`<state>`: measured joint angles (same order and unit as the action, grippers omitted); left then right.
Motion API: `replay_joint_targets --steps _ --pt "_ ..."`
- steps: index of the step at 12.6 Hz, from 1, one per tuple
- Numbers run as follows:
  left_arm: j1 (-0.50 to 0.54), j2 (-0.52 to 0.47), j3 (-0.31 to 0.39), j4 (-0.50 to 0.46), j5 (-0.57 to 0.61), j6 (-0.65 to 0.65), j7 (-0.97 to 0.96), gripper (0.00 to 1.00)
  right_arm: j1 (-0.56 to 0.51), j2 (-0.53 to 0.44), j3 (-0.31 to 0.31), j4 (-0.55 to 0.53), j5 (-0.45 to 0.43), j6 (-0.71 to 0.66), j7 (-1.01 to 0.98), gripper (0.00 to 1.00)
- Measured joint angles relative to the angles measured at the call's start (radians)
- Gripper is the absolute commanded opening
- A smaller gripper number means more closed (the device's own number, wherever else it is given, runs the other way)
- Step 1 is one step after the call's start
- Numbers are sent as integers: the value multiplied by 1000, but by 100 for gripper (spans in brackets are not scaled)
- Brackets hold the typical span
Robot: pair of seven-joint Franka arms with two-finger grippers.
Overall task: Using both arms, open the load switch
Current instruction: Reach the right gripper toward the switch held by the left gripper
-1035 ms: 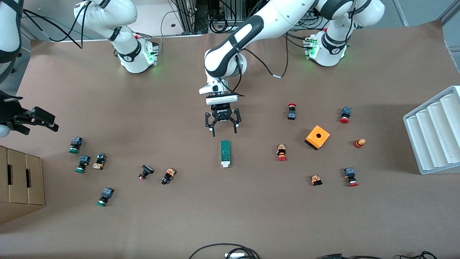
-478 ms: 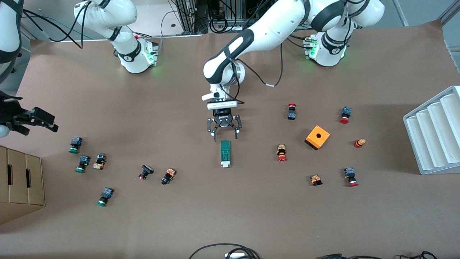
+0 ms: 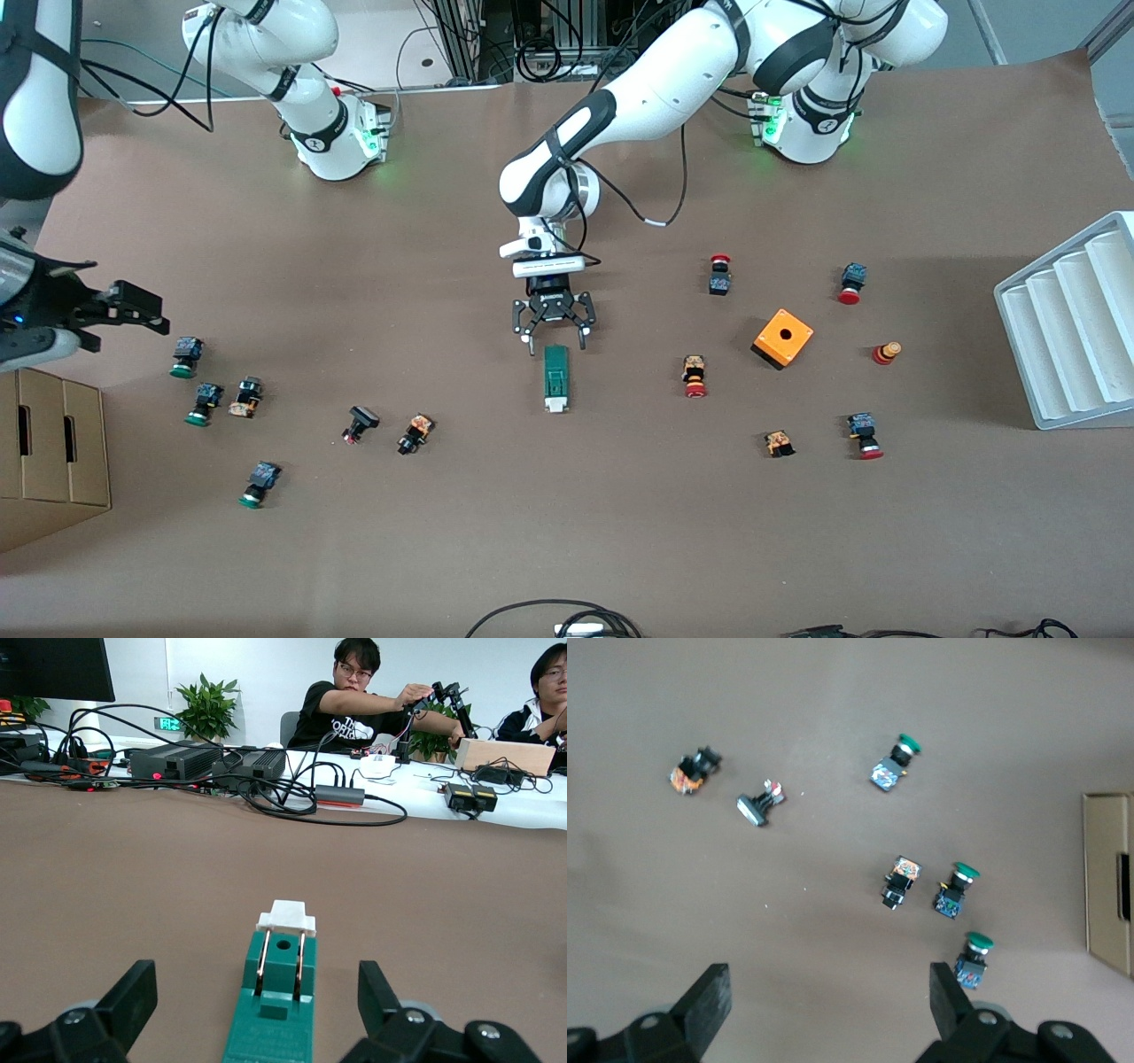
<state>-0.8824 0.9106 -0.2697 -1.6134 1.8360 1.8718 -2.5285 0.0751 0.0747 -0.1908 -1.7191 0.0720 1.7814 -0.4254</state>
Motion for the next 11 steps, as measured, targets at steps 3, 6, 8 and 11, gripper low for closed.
replay_joint_targets --steps 3,6,8,11 --pt "-5 22 0 14 0 -16 0 100 2 81 24 21 93 19 -34 100" --pt "-22 72 0 54 2 -42 -2 100 5 148 101 66 123 22 123 100" --pt "-28 88 0 68 16 -44 -9 100 20 181 163 97 123 25 285 100" --pt "-28 114 5 76 58 -45 -20 99 99 235 179 149 123 37 518 100"
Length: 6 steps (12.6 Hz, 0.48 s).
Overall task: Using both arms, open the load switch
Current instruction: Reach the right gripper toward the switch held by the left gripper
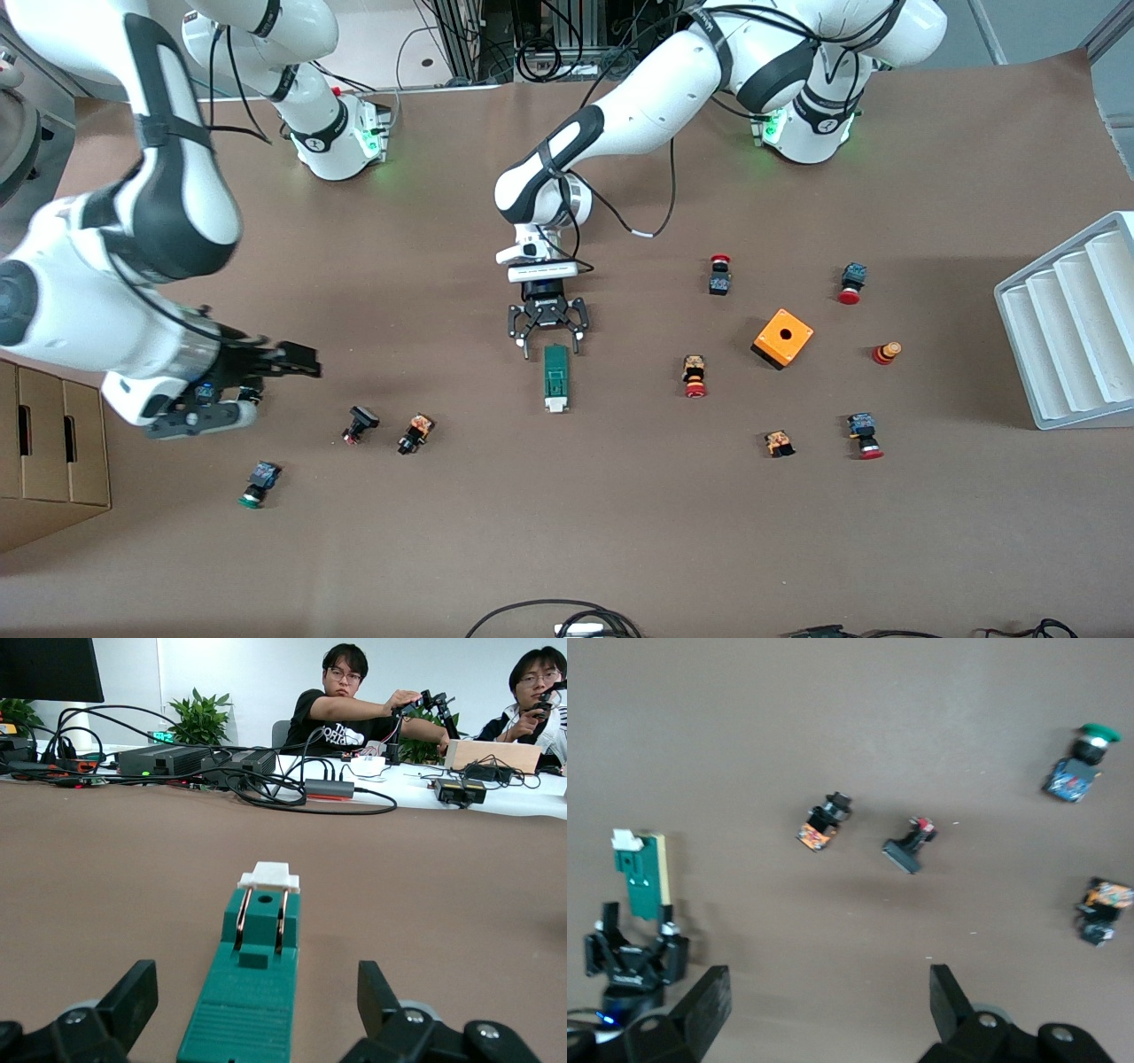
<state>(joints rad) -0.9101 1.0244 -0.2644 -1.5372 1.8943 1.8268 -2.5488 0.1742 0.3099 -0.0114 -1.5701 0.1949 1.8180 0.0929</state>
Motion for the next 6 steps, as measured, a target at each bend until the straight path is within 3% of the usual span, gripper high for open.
replay_joint_targets --steps 6 --pt "0 36 4 34 10 -1 -10 99 177 141 3 129 0 17 581 100"
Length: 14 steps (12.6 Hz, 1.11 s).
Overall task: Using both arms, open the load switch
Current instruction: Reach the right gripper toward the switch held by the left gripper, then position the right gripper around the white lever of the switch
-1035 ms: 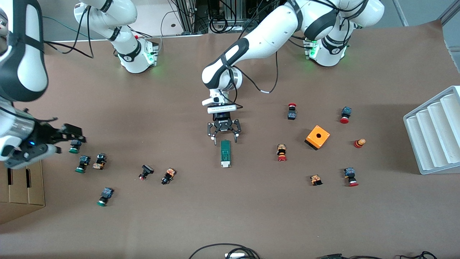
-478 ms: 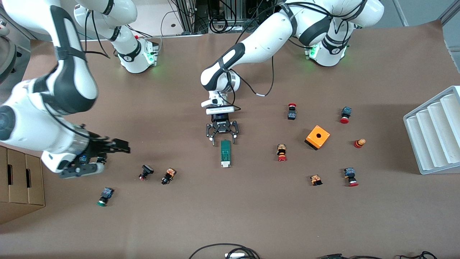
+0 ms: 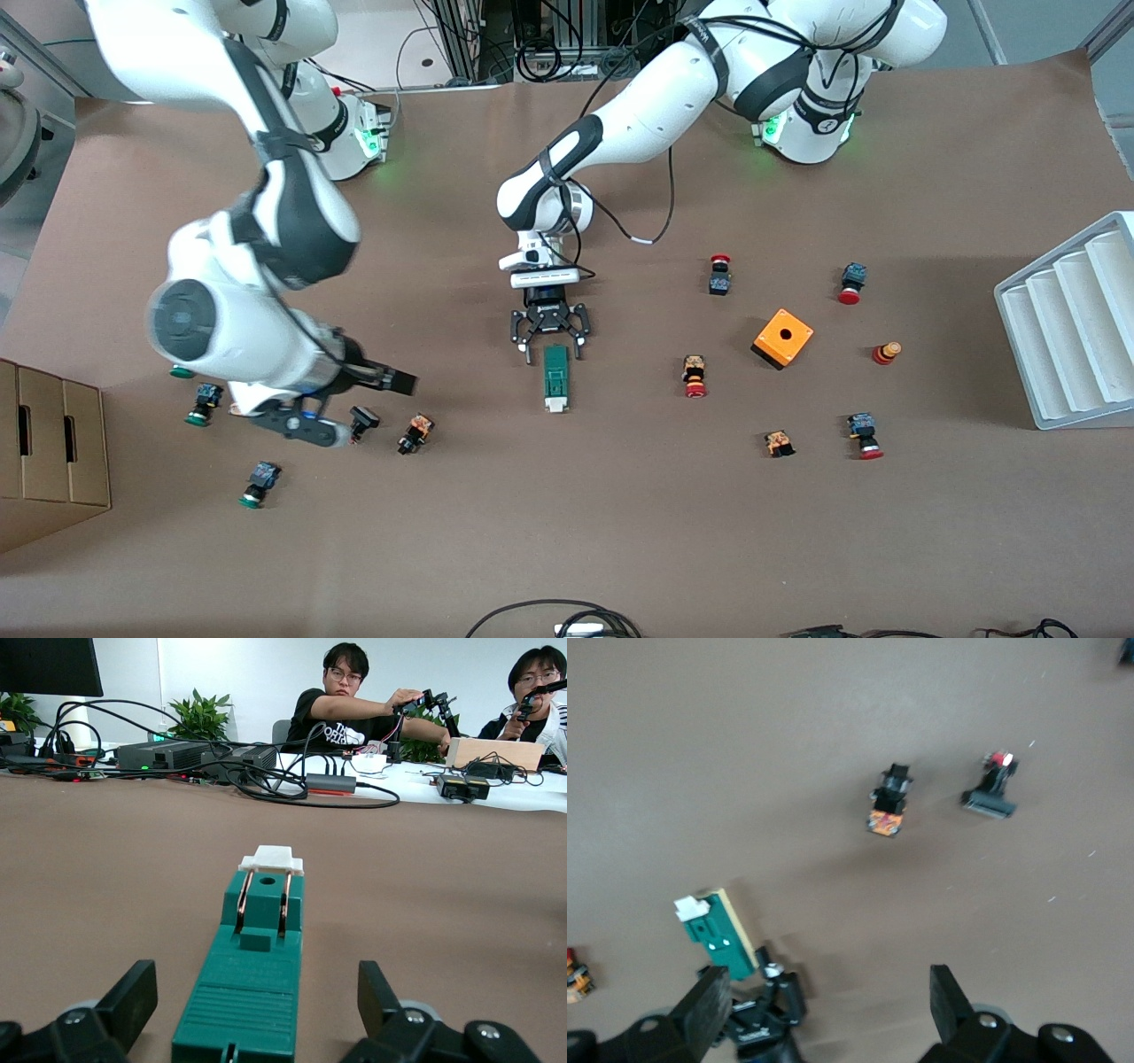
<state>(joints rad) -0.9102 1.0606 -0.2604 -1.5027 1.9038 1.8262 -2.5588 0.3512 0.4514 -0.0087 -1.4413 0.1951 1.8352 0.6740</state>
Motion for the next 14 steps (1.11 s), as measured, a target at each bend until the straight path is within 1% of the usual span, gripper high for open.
replay_joint_targets --steps 4,8,11,12,14 --pt "-1 14 0 7 0 0 0 99 99 131 0 115 0 41 360 98" --pt "-9 15 -1 12 0 -2 0 100 207 227 -3 144 22 173 706 96" --pt "-22 17 -1 12 -2 -15 0 100 235 285 -6 168 59 226 869 95" --pt "-24 18 -1 12 -4 -18 0 100 240 317 -6 197 70 235 921 93" --pt "-26 19 -2 12 -7 -26 0 100 248 376 -6 254 81 256 1009 92"
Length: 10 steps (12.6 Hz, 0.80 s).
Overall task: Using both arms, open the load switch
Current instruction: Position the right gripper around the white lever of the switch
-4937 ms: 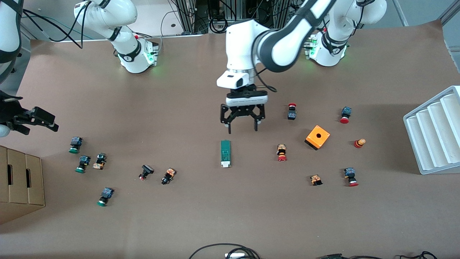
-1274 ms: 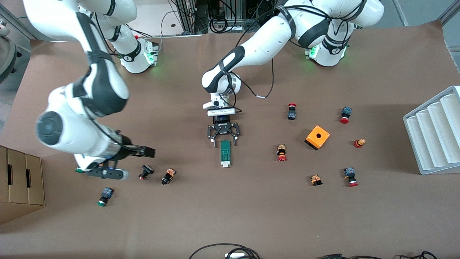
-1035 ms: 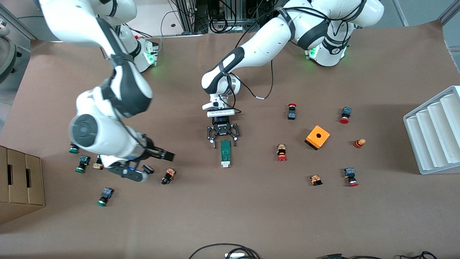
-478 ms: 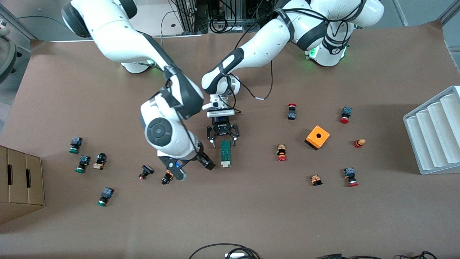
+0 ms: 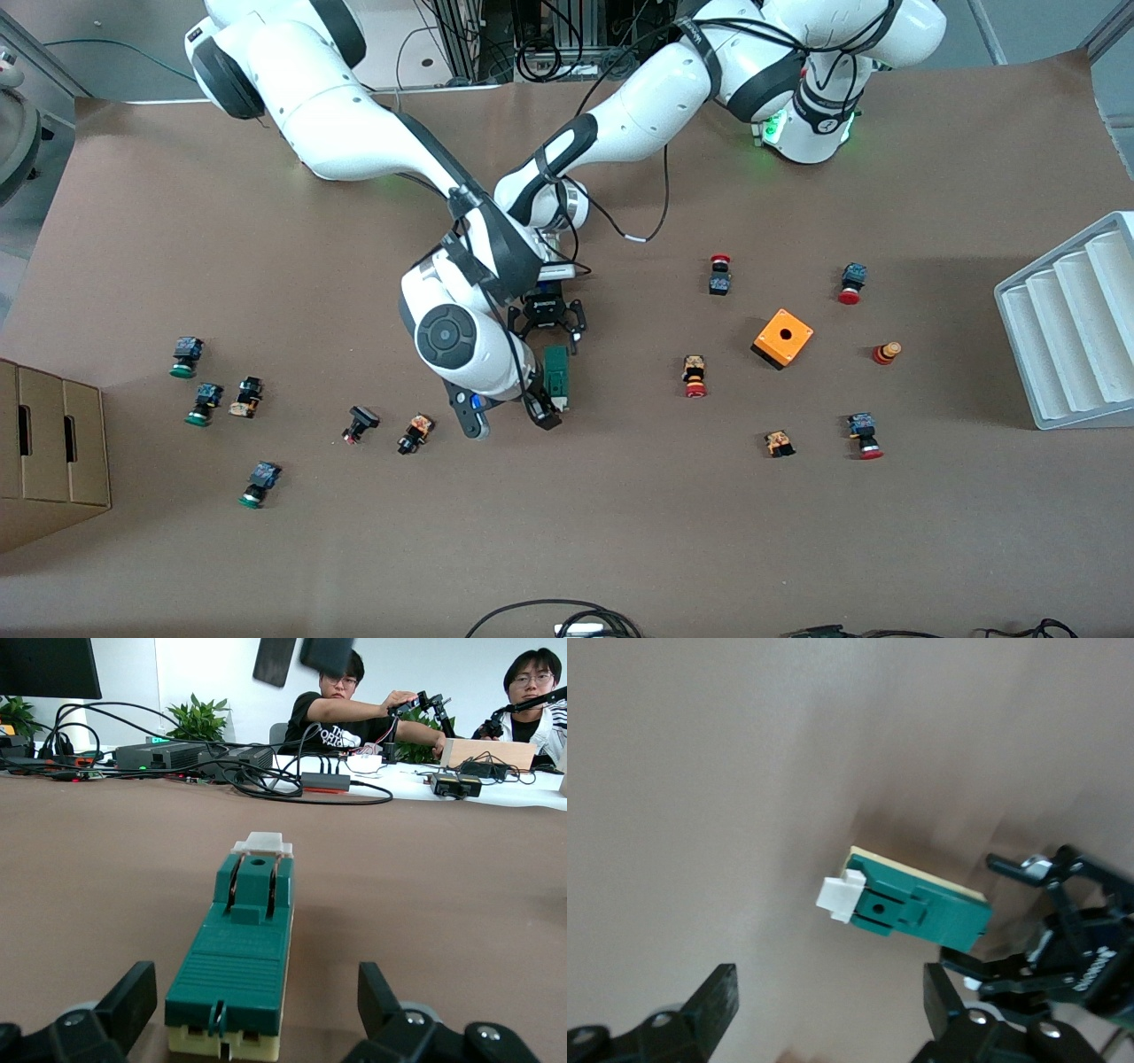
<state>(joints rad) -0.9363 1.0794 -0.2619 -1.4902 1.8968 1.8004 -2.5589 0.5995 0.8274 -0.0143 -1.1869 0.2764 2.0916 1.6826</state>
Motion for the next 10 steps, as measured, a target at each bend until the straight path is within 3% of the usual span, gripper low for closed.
replay_joint_targets --steps 10 --pt "0 0 0 1 -33 -10 -15 98 -59 38 -4 42 108 -18 87 93"
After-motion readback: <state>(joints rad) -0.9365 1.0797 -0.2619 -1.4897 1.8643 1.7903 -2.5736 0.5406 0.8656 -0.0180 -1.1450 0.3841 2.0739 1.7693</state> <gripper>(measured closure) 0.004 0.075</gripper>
